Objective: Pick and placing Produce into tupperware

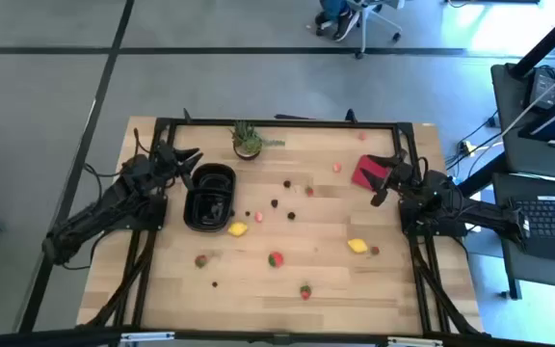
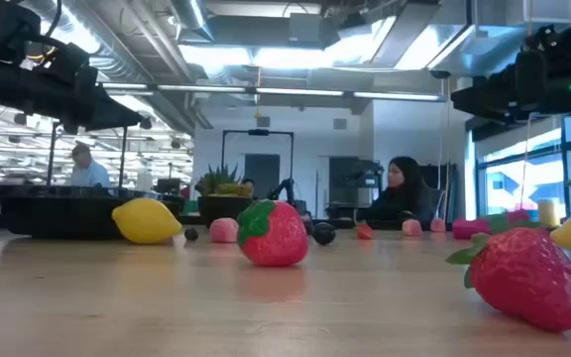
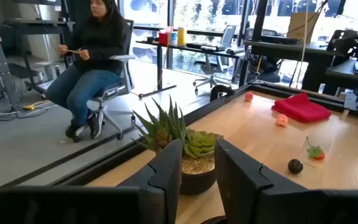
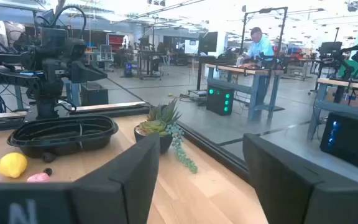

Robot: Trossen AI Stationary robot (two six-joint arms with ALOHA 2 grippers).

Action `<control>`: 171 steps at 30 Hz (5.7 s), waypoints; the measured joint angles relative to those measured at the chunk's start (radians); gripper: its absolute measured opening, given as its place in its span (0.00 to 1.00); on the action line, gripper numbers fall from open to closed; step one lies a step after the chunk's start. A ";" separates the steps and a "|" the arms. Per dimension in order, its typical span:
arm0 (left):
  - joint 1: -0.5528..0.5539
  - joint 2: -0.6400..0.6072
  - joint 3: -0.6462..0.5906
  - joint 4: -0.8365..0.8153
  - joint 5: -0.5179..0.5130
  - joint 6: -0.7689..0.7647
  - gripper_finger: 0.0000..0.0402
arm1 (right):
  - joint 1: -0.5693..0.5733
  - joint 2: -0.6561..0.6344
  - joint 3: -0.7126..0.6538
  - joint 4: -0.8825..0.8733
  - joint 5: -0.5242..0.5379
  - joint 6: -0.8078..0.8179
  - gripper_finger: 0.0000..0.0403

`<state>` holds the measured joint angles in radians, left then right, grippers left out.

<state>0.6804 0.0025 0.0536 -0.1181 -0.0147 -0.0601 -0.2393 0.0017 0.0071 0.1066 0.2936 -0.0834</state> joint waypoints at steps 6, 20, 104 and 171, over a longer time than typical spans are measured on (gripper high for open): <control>0.000 0.000 0.000 0.000 0.000 0.000 0.25 | 0.000 0.000 0.000 0.000 0.000 0.000 0.58; 0.000 0.000 0.000 0.000 0.000 0.000 0.29 | 0.000 0.000 0.000 0.000 0.000 0.000 0.58; 0.000 0.000 0.000 0.000 0.000 0.000 0.02 | 0.000 0.000 0.000 0.000 0.000 0.000 0.58; 0.000 0.000 0.000 0.092 0.232 0.070 0.74 | 0.000 0.000 0.000 -0.026 0.000 0.128 0.58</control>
<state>0.6800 0.0025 0.0532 -0.0261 0.2169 0.0100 -0.2391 0.0017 0.0071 0.0803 0.2939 0.0444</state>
